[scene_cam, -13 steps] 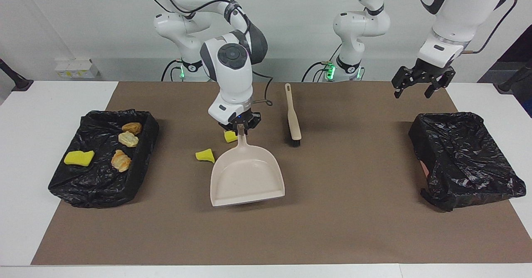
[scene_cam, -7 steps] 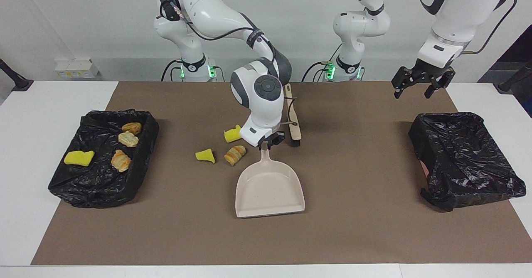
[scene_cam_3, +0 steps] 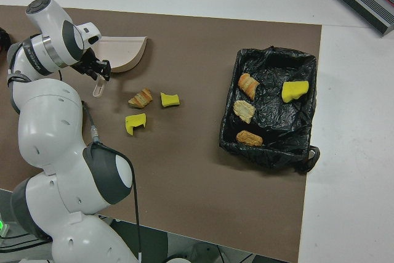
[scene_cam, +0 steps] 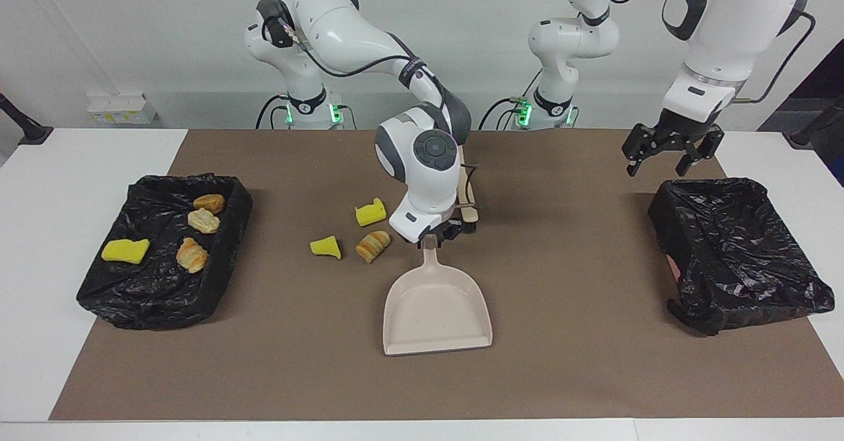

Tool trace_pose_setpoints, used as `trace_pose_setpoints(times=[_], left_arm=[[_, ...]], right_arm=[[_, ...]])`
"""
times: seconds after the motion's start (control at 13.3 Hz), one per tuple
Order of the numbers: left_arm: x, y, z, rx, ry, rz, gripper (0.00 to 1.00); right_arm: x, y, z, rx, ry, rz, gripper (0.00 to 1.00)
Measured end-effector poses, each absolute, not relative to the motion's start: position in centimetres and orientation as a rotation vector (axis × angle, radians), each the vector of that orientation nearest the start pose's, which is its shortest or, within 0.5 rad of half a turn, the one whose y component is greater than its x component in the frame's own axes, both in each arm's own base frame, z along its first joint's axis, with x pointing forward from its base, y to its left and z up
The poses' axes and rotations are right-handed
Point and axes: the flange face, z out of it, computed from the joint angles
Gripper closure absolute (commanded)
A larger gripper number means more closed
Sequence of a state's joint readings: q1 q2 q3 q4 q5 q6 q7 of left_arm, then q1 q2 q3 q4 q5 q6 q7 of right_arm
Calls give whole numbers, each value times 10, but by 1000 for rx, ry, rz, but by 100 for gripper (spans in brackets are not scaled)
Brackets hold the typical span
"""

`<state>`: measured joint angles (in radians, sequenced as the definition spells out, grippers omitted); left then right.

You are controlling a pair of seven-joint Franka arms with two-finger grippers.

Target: Sweep and dump trash in bin

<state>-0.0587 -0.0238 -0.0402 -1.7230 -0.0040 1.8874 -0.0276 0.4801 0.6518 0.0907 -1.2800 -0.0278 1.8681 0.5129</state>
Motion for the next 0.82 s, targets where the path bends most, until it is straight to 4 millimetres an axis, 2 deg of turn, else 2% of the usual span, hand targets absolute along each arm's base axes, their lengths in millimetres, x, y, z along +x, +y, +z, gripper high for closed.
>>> trace_pose_setpoints(times=[0.15, 0.37, 0.6, 0.82], left_arm=[[583, -61, 589, -3155, 108, -343, 0], [607, -79, 580, -3171, 109, -361, 0], [633, -103, 577, -3184, 119, -397, 0], [655, -132, 574, -3201, 94, -464, 0]], right_arm=[[618, 381, 375, -3140, -88, 88, 0], [601, 384, 407, -3141, -115, 99, 0], [562, 399, 427, -3130, -173, 143, 0], [513, 421, 422, -3117, -132, 227, 0]])
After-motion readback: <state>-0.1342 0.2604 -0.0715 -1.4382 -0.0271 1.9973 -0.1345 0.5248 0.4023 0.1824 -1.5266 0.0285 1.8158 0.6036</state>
